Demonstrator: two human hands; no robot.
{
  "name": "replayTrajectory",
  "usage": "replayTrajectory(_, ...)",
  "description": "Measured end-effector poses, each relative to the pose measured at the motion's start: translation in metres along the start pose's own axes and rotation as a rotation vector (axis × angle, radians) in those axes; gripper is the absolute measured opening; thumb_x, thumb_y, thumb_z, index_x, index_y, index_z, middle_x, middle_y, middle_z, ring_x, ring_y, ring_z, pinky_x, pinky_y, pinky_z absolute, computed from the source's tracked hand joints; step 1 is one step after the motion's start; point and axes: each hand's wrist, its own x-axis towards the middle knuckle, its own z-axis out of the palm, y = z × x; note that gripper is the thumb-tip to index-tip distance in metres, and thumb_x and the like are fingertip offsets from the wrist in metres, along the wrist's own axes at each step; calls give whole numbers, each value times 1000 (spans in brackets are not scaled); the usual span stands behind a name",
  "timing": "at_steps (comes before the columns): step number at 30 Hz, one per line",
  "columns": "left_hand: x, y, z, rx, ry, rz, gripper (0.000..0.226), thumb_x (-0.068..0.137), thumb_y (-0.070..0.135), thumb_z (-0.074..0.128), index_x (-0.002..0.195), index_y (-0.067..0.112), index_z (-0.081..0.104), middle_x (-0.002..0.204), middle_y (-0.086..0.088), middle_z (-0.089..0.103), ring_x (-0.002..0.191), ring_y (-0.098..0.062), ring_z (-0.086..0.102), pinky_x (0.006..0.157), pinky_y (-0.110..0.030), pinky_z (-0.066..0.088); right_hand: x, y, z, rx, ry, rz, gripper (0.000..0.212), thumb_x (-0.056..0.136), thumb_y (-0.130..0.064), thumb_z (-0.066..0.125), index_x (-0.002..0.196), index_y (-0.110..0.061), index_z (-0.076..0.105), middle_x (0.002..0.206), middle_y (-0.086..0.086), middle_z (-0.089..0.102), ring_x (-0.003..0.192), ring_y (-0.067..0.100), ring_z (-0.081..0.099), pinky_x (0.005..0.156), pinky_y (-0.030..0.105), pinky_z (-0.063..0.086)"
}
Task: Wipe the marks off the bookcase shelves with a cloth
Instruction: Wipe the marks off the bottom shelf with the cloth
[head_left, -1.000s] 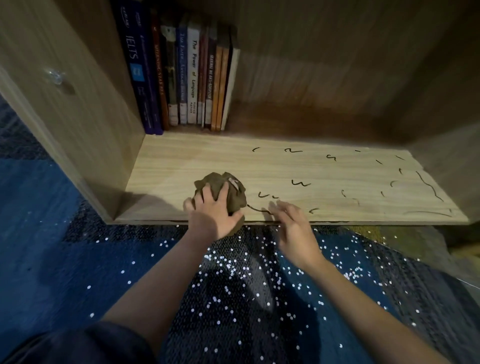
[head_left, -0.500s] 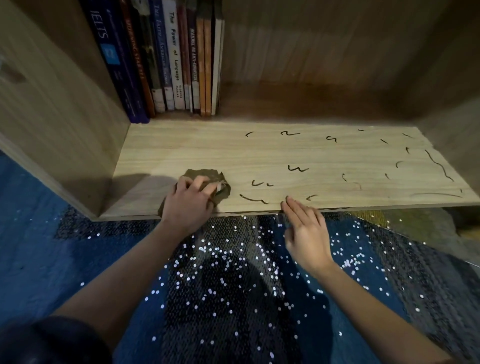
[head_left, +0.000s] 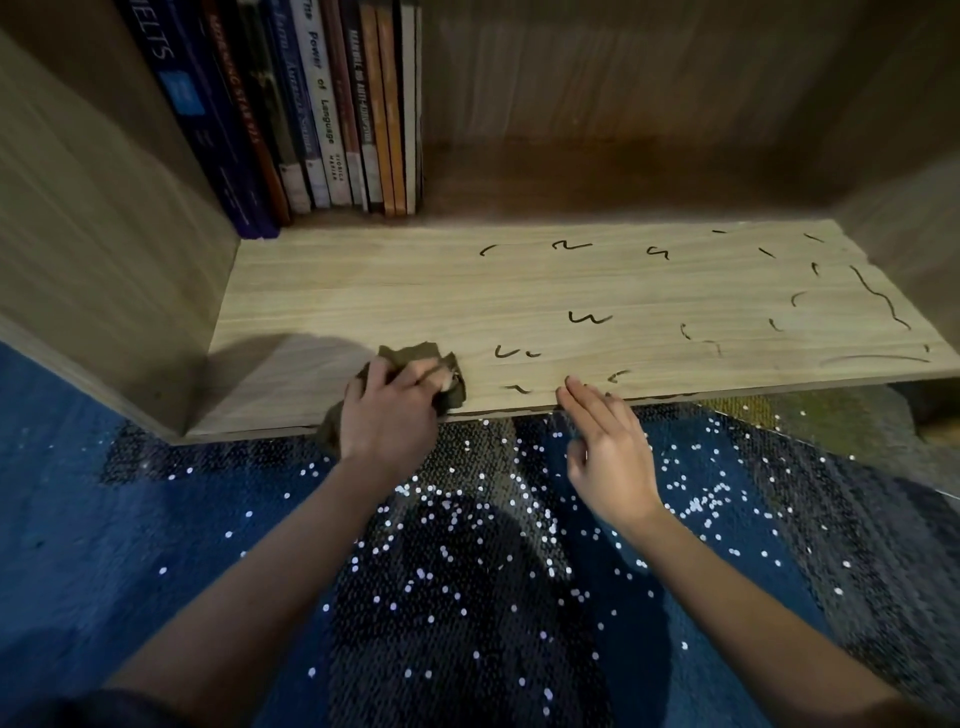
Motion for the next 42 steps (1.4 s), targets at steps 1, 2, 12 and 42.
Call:
replayTrajectory(1,-1,13,1,-44,-9,17,46,96,21,35,140,37,33,148,14,30,130,-23,24,105,-42,34,0,-1,0,16,9,6,60,63,9,68,121,0,57,126,13,58,110,32,56,99,49,41)
replayTrajectory(2,-2,30,4,-87,-21,62,48,96,19,35,140,38,31,148,15,28,129,-22,25,103,-40,37,1,-2,0,33,17,12,59,63,10,67,120,0,58,126,13,59,108,31,56,97,48,44)
replayTrajectory(12,-5,29,15,-46,26,29,46,98,22,34,142,34,29,149,13,27,128,-22,24,107,-39,26,1,3,3,78,72,4,50,67,5,57,117,-2,61,122,11,61,108,17,42,95,50,45)
replayTrajectory(42,36,21,1,-105,-128,284,53,94,13,39,142,36,33,153,17,18,134,-23,18,109,-50,22,3,10,0,22,-141,-62,74,66,3,65,136,0,40,137,12,46,126,24,32,109,38,31)
